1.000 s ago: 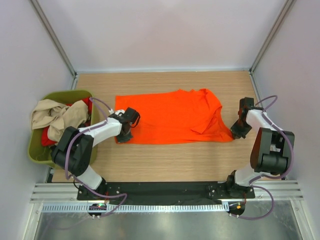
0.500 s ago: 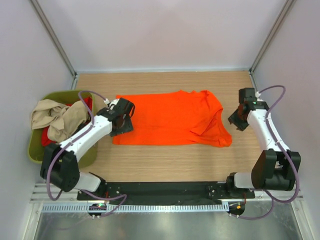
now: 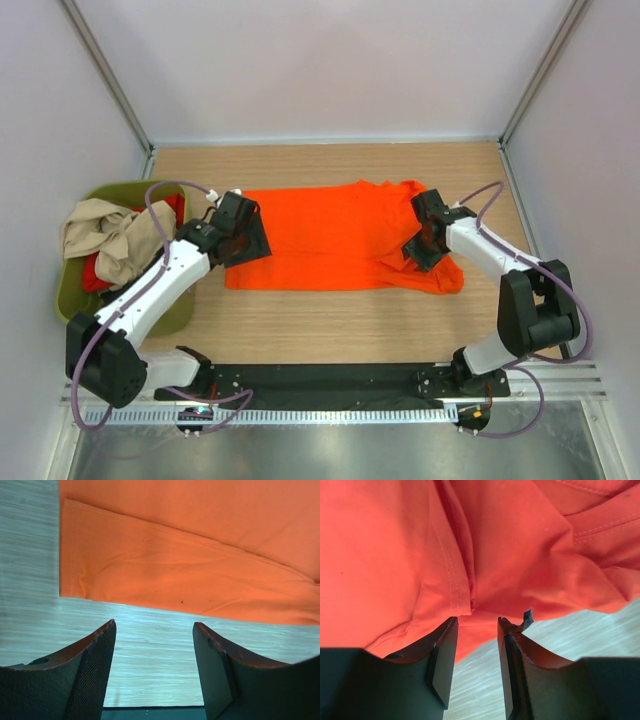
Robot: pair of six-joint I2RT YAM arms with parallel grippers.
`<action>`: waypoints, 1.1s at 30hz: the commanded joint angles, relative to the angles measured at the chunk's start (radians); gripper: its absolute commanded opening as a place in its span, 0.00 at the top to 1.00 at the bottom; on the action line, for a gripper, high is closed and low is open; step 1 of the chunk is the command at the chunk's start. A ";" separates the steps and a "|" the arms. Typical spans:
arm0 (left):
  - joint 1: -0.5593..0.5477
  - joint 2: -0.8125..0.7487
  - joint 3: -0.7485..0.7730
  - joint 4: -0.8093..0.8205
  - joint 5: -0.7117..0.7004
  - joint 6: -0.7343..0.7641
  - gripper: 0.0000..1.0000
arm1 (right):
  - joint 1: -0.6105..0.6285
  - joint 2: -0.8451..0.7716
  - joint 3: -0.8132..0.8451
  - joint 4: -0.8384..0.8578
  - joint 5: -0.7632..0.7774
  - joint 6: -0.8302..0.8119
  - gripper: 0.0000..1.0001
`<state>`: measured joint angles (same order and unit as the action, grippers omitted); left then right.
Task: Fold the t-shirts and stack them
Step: Fold the tshirt
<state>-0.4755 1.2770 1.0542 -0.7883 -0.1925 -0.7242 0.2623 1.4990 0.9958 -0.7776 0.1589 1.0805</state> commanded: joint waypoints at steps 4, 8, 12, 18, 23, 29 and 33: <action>0.003 -0.051 -0.014 0.054 0.030 0.003 0.36 | 0.035 0.084 -0.039 0.138 0.010 0.127 0.56; 0.002 -0.048 -0.019 0.057 0.015 0.003 0.36 | 0.049 0.141 -0.037 0.178 0.007 0.139 0.57; 0.003 -0.038 -0.014 0.057 0.008 0.005 0.36 | 0.054 0.164 -0.036 0.205 0.017 0.139 0.69; 0.002 -0.033 -0.016 0.061 0.005 0.000 0.36 | 0.055 0.136 -0.025 0.198 0.063 0.125 0.91; 0.003 -0.024 -0.016 0.070 0.016 -0.009 0.36 | 0.058 0.150 0.046 0.130 0.077 0.104 0.89; 0.003 -0.008 -0.007 0.070 0.027 -0.012 0.36 | 0.061 0.164 0.055 0.113 0.060 0.113 0.74; 0.002 -0.007 -0.010 0.077 0.027 -0.014 0.36 | 0.063 0.171 0.055 0.124 0.067 0.113 0.76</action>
<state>-0.4755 1.2705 1.0393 -0.7509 -0.1730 -0.7296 0.3180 1.6596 1.0225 -0.6498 0.1898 1.1831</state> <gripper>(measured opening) 0.640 0.249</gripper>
